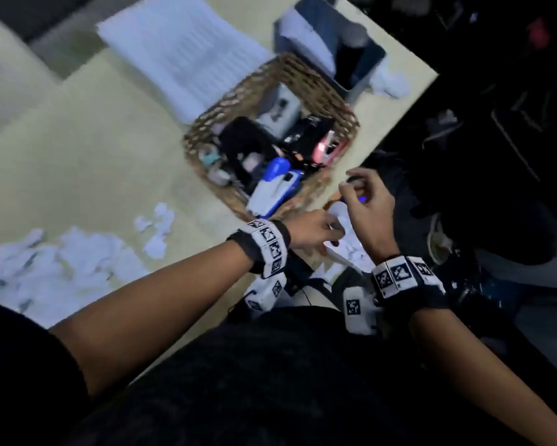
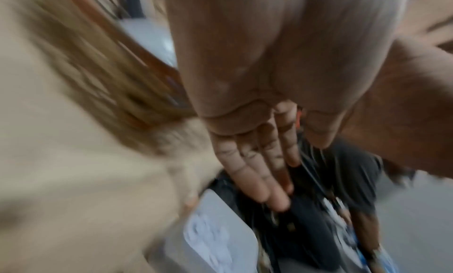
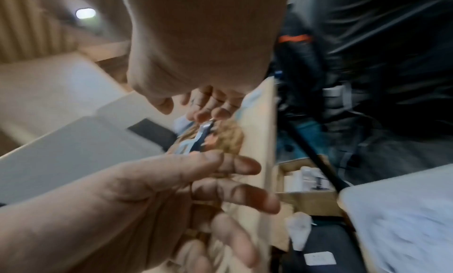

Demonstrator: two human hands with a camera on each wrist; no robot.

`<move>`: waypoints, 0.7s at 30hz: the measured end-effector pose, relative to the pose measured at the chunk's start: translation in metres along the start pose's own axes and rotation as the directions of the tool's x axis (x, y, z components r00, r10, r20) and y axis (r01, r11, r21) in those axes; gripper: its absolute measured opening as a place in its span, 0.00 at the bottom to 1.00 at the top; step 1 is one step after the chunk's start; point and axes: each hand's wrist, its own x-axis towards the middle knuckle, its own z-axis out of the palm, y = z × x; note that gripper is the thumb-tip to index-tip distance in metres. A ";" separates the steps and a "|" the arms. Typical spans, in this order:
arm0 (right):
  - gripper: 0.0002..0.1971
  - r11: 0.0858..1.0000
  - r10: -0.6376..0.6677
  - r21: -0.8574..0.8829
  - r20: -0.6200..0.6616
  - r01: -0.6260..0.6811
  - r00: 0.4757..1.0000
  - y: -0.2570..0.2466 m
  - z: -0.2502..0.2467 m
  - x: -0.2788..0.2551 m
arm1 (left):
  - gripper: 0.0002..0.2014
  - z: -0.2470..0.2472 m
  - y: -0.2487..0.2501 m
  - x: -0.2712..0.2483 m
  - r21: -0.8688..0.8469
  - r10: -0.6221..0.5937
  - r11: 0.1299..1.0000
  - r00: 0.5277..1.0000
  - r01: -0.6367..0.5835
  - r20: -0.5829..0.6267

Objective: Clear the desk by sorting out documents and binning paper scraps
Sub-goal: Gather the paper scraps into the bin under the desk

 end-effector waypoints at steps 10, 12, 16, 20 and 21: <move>0.27 0.733 -0.398 -0.073 0.760 0.676 0.514 -0.063 0.180 -0.073 | 0.08 -0.066 -0.169 -0.227 -0.189 -0.150 0.982 0.550 -0.014 -0.822; 0.41 0.651 -0.303 -0.132 0.858 0.748 0.415 -0.050 0.213 -0.081 | 0.08 -0.064 -0.206 -0.258 -0.229 -0.222 0.973 0.415 0.032 -0.882; 0.68 0.401 -0.029 -0.310 0.936 0.862 0.350 -0.041 0.261 -0.092 | 0.06 -0.058 -0.262 -0.302 -0.233 -0.257 0.964 0.242 0.124 -0.935; 0.73 0.311 -0.022 -0.287 0.951 0.906 0.309 -0.038 0.290 -0.102 | 0.05 -0.049 -0.301 -0.342 -0.270 -0.280 0.936 0.013 0.226 -0.960; 0.72 0.282 -0.040 -0.249 0.962 0.926 0.271 -0.040 0.297 -0.105 | 0.05 -0.044 -0.310 -0.353 -0.307 -0.301 0.920 -0.065 0.243 -0.952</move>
